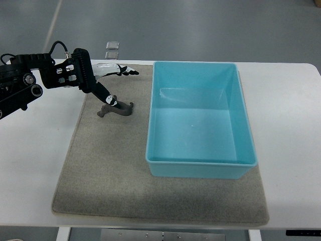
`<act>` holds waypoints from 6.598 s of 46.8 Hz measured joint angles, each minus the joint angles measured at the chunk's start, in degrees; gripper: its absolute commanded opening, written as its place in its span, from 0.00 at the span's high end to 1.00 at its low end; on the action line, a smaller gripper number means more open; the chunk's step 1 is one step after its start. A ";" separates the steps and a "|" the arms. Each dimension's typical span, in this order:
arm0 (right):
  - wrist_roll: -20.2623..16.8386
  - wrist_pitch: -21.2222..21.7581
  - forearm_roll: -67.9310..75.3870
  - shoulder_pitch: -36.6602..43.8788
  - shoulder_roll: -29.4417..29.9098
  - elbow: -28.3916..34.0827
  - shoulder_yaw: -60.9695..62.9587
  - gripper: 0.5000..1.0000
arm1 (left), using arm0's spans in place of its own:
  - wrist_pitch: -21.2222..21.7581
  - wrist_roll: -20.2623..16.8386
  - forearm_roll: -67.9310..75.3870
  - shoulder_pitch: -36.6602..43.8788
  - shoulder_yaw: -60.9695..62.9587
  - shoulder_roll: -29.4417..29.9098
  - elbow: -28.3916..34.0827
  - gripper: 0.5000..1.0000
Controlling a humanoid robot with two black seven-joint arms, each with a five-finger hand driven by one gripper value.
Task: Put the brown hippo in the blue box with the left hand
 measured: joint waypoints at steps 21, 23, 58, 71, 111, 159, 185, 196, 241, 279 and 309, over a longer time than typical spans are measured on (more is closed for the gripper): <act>0.00 0.00 0.00 0.00 0.00 -0.01 0.00 0.13 | 1.04 -0.02 6.83 0.40 3.33 -0.36 0.10 0.02; 0.00 0.00 0.00 0.00 0.00 -0.01 0.00 0.13 | 1.04 -0.02 6.89 0.47 3.34 -0.36 0.15 0.02; 0.00 0.00 0.00 -0.03 0.00 0.00 0.00 0.13 | 2.42 0.52 11.47 0.24 3.34 -0.35 0.82 0.39; 0.00 0.00 0.00 0.00 0.00 0.00 0.00 0.13 | 2.46 0.52 11.50 0.20 3.32 -0.45 0.80 0.59; 0.00 0.00 0.00 0.00 0.00 0.00 0.00 0.13 | 2.83 1.75 10.72 -0.74 2.17 -0.81 0.77 1.00; 0.00 0.00 0.00 0.00 0.00 0.00 0.00 0.13 | 9.44 1.75 10.54 -5.63 -4.57 -4.21 -9.60 0.98; 0.00 0.00 0.00 0.00 0.00 -0.01 0.00 0.13 | 10.57 1.75 10.52 -4.49 -5.05 -9.48 -12.14 0.94; 0.00 0.00 0.00 0.00 0.00 -0.01 0.00 0.13 | 10.46 1.74 10.84 -4.06 -4.98 -11.75 -11.73 0.92; 0.00 0.00 0.00 0.00 0.00 -0.01 0.00 0.13 | 9.51 2.01 11.49 0.06 -2.46 -15.74 -8.43 0.53; 0.00 0.00 0.00 0.00 0.00 0.00 0.00 0.13 | 10.53 1.91 9.85 0.01 -5.04 -15.61 -7.06 0.47; 0.00 0.00 0.00 -0.01 0.00 0.00 0.00 0.13 | 10.72 0.88 0.36 -0.14 -11.25 -13.92 6.76 0.41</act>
